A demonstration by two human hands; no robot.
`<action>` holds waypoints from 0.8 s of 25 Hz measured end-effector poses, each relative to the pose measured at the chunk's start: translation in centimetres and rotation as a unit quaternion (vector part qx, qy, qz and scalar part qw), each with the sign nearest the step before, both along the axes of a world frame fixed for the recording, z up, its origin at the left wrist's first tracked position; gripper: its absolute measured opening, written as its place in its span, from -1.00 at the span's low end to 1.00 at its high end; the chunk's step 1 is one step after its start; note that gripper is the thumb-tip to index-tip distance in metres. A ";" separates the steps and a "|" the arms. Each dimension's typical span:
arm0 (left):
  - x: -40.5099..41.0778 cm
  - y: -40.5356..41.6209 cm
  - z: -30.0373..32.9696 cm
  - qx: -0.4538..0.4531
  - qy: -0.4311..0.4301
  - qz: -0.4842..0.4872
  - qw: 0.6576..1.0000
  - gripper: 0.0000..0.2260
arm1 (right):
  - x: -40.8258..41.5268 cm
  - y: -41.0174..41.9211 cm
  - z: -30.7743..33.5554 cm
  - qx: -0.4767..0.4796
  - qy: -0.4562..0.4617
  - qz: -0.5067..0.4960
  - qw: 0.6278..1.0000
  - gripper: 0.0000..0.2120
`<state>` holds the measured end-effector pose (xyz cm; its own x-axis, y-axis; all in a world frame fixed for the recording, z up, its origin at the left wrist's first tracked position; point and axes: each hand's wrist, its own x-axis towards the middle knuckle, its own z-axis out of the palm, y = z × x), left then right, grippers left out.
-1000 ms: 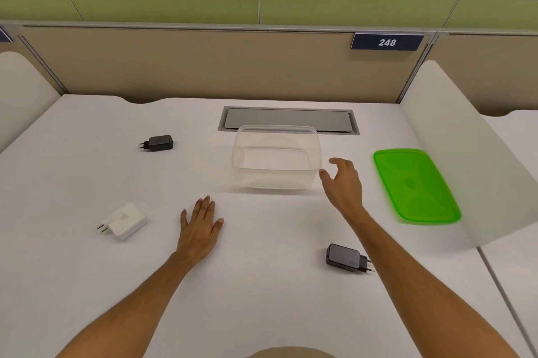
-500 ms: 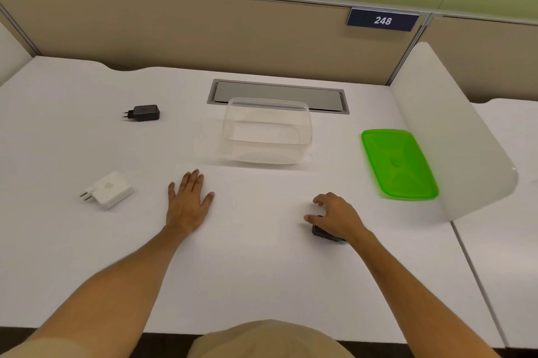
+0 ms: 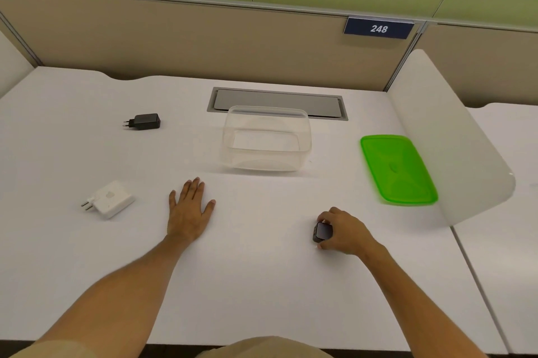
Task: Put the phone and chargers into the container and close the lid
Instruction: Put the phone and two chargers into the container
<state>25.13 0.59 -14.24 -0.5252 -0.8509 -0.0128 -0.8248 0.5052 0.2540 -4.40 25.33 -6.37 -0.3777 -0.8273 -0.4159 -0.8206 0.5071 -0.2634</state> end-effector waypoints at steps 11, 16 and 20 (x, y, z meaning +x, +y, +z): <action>-0.1 0.0 0.2 0.006 -0.031 0.009 0.999 -0.40 | -0.2 -3.1 1.2 -0.001 0.082 0.067 0.994 -0.62; -0.2 0.1 0.3 0.002 -0.045 0.014 0.999 -0.35 | 0.0 -9.4 6.0 -0.091 0.093 0.073 0.989 -0.68; -0.2 0.1 0.4 0.006 -0.049 0.019 0.999 -0.36 | 0.7 -15.7 9.6 -0.164 0.112 0.087 0.976 -0.72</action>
